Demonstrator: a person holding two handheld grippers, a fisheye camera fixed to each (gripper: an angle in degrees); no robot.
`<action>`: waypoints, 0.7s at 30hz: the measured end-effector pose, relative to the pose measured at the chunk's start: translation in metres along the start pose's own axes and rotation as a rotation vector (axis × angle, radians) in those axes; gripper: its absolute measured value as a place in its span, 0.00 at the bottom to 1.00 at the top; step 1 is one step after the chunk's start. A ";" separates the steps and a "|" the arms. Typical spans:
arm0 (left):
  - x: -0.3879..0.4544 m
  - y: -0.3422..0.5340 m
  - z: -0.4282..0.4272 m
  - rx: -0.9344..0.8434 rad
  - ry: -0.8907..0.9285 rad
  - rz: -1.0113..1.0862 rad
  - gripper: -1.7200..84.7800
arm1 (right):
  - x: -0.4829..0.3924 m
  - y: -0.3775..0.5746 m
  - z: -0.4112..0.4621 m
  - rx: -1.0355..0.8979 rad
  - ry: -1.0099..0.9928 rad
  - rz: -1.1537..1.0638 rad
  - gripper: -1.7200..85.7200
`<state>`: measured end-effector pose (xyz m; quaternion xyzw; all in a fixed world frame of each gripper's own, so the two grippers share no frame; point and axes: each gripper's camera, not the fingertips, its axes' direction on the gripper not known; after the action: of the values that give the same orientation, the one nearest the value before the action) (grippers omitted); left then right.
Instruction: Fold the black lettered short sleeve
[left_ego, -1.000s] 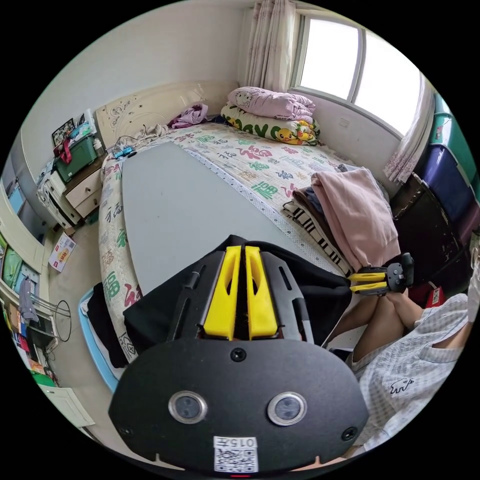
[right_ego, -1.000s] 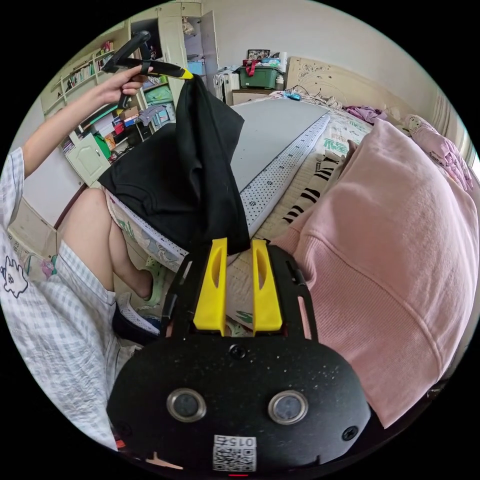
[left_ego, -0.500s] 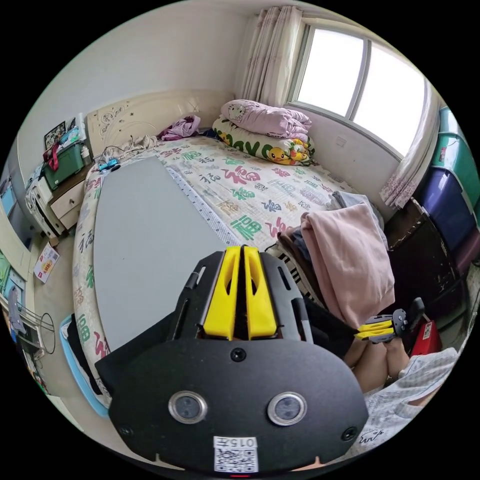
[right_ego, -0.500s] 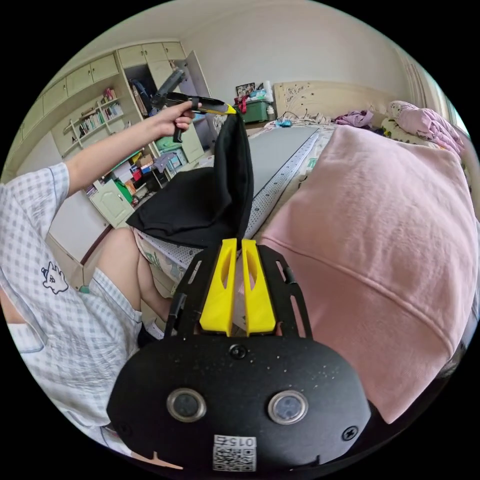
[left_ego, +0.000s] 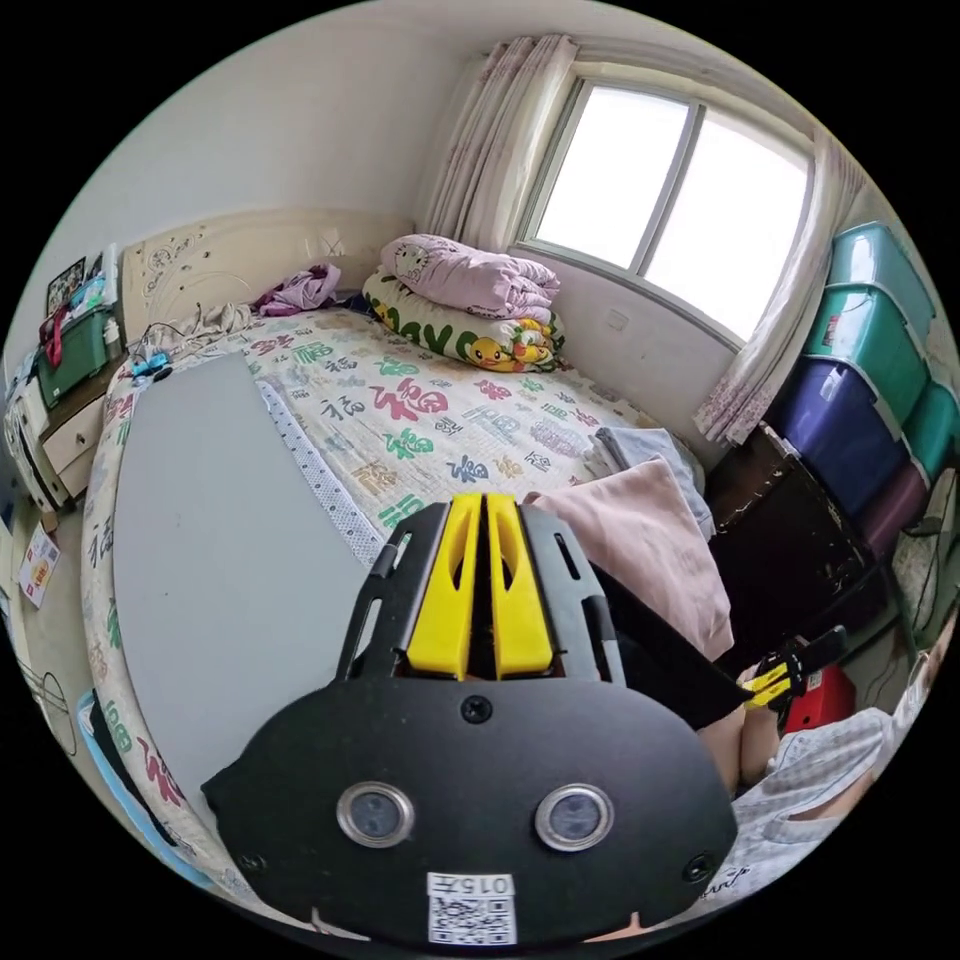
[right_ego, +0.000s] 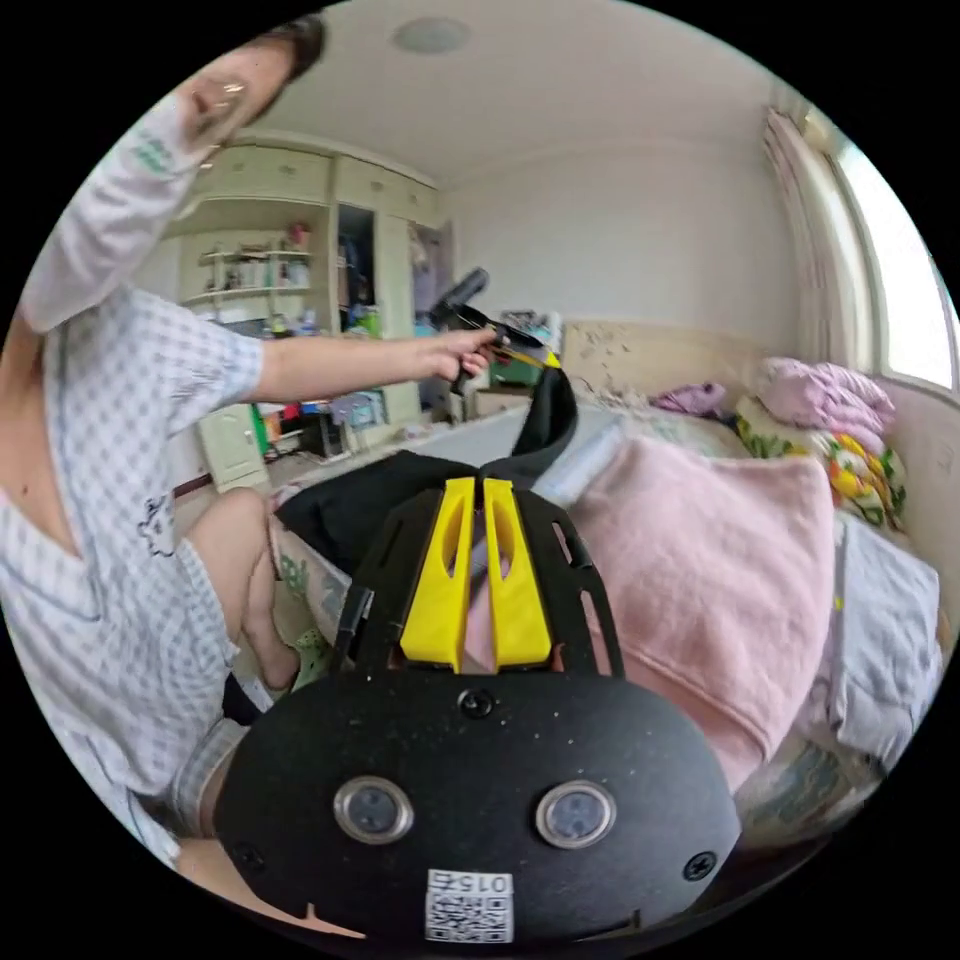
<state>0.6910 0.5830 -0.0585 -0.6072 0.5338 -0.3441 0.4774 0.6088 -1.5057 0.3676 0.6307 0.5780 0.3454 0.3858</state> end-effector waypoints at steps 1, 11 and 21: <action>-0.010 0.007 -0.025 0.027 0.013 -0.006 0.02 | -0.007 -0.001 0.000 0.014 -0.038 -0.026 0.02; -0.185 0.167 -0.243 0.189 -0.139 -0.309 0.01 | -0.172 -0.048 0.175 -0.120 -0.717 -0.250 0.02; -0.292 0.289 -0.251 0.220 -0.201 -0.632 0.04 | -0.289 0.002 0.364 -0.499 -0.822 -0.332 0.02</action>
<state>0.3098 0.8228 -0.2283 -0.7181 0.2295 -0.4691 0.4600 0.9037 -1.8251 0.2031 0.5029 0.3707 0.1304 0.7698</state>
